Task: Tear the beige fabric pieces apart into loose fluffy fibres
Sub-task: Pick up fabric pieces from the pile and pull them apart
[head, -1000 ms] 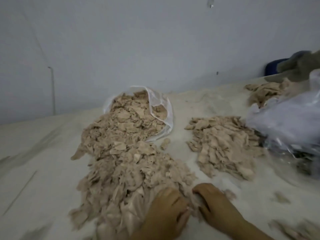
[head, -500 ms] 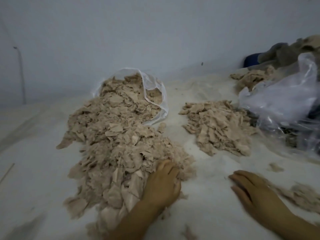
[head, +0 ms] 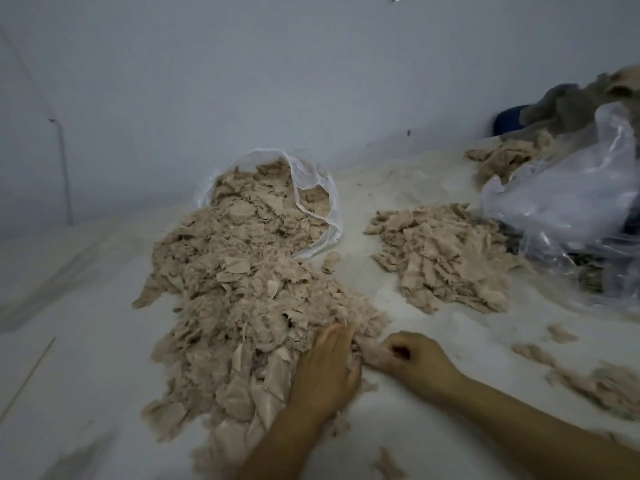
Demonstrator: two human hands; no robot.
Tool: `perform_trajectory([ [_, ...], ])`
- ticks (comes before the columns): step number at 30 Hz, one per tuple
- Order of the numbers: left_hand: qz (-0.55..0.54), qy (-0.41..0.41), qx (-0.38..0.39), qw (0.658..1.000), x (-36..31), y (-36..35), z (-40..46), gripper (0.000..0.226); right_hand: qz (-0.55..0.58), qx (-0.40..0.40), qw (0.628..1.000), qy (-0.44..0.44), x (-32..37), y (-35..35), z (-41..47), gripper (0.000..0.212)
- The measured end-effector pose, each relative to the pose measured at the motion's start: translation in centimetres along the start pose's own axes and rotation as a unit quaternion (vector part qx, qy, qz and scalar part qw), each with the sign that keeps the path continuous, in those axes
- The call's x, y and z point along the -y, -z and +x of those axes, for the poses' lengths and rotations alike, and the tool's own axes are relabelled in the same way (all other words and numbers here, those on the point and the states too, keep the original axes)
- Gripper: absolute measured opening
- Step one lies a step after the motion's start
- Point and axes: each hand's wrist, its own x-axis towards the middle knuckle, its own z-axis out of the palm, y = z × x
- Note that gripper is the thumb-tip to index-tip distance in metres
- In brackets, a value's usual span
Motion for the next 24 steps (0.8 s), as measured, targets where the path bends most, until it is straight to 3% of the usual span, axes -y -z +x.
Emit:
perform_trajectory([
  [4,-0.001,0.004,-0.028,1.0,-0.1,-0.2,0.1,0.056,0.146,-0.094,0.985,0.012,-1.1,-0.3,-0.1,0.024],
  [7,-0.002,-0.011,-0.077,0.997,-0.3,0.0,-0.3,0.038,0.286,-0.127,0.95,-0.003,-1.7,0.0,-0.1,0.024],
  [10,-0.026,-0.061,-0.117,0.991,-0.7,0.4,-0.8,0.029,0.366,-0.116,0.923,0.0,-1.8,0.3,-0.1,0.023],
  [13,-0.129,-0.015,-0.173,0.976,-2.2,1.2,-0.5,0.031,0.417,-0.065,0.906,0.01,-1.3,0.9,-0.5,0.03],
  [14,-0.149,-0.002,-0.168,0.974,-3.0,1.5,-0.2,0.034,0.435,-0.045,0.899,0.005,-1.4,1.2,-0.5,0.031],
  [16,-0.239,0.044,-0.062,0.968,-4.7,1.8,0.6,0.056,0.461,-0.003,0.887,-0.015,-1.8,2.1,-0.4,0.026],
  [18,-0.392,0.105,0.008,0.914,-6.4,1.6,1.8,0.052,0.5,0.03,0.864,-0.053,-2.4,3.0,0.1,0.028],
  [21,-0.549,0.175,-0.063,0.815,-7.8,0.9,3.1,0.008,0.545,0.057,0.829,-0.115,-3.2,4.4,0.8,0.029],
  [22,-0.561,0.184,-0.074,0.804,-8.1,0.8,3.4,0.01,0.536,0.07,0.834,-0.111,-3.4,4.7,1.0,0.031],
  [24,-0.577,0.19,-0.057,0.792,-8.5,0.4,3.8,0.014,0.444,0.081,0.888,-0.082,-4.1,4.9,1.2,0.05],
])
